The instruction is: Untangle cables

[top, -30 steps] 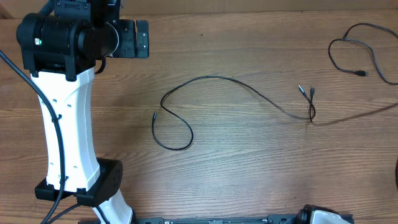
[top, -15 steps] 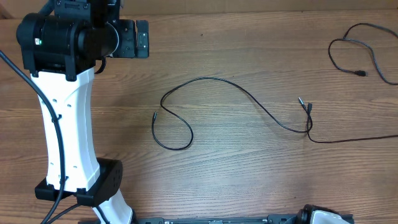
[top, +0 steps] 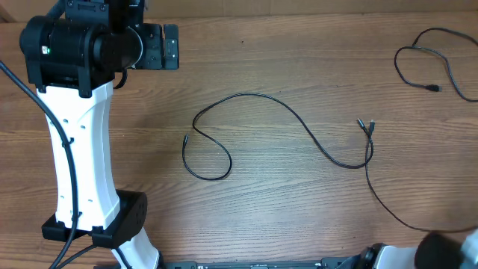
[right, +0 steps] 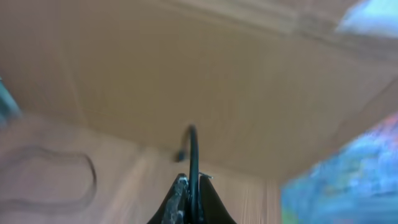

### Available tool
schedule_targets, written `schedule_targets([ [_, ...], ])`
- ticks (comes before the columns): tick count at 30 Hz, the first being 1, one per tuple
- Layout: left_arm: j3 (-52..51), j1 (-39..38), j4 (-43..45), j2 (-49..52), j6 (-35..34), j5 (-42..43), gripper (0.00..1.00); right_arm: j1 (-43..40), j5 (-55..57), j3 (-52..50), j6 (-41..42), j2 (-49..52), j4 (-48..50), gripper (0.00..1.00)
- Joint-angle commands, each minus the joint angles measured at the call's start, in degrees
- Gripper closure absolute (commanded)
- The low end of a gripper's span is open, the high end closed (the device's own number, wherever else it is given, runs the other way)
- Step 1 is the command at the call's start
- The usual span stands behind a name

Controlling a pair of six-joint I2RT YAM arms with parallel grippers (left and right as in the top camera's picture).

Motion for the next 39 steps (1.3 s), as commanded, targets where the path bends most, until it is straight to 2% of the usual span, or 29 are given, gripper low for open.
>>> schedule_targets([
  [1, -0.3, -0.2, 0.0, 0.4, 0.7, 0.5, 0.0, -7.2, -11.1, 0.3, 12.1, 2.4, -4.2, 0.96],
  [10, -0.3, -0.2, 0.0, 0.4, 0.7, 0.5, 0.0, -21.0, -23.5, -0.3, 17.2, 14.2, -11.4, 0.96],
  [19, -0.3, -0.2, 0.0, 0.4, 0.7, 0.5, 0.0, -23.3, -28.1, -13.7, 17.8, 16.5, -0.8, 0.96],
  [20, -0.3, -0.2, 0.0, 0.4, 0.7, 0.5, 0.01, -23.2, -28.8, -14.7, 17.7, 16.5, 0.0, 0.89],
  [21, -0.3, -0.2, 0.0, 0.4, 0.7, 0.5, 0.0, -23.1, -29.2, -15.1, 17.5, 16.5, 0.3, 0.7],
  [22, -0.3, -0.2, 0.0, 0.4, 0.7, 0.5, 0.0, -23.0, -29.2, -15.1, 17.5, 16.5, 0.3, 0.39],
  [23, -0.3, -0.2, 0.0, 0.4, 0.7, 0.5, 0.0, -22.9, -29.2, -15.0, 17.4, 16.5, 0.3, 0.2],
  [24, -0.3, -0.2, 0.0, 0.4, 0.7, 0.5, 0.01, -22.7, -29.3, -14.6, 17.4, 16.5, 0.2, 0.08],
  [25, -0.3, -0.2, 0.0, 0.4, 0.7, 0.5, 0.01, -22.5, -29.3, -14.2, 17.4, 16.5, 0.0, 0.02],
  [26, -0.3, -0.2, 0.0, 0.4, 0.7, 0.5, 0.01, -22.2, -29.4, -13.7, 17.4, 16.5, -0.2, 0.0],
  [33, -0.3, -0.2, 0.0, 0.4, 0.7, 0.5, 0.01, -17.9, -31.4, -6.0, 17.2, 15.1, -4.5, 0.0],
  [39, -0.3, -0.2, 0.0, 0.4, 0.7, 0.5, 0.01, -9.4, -44.3, -1.4, 6.5, 11.7, -7.4, 0.0],
])
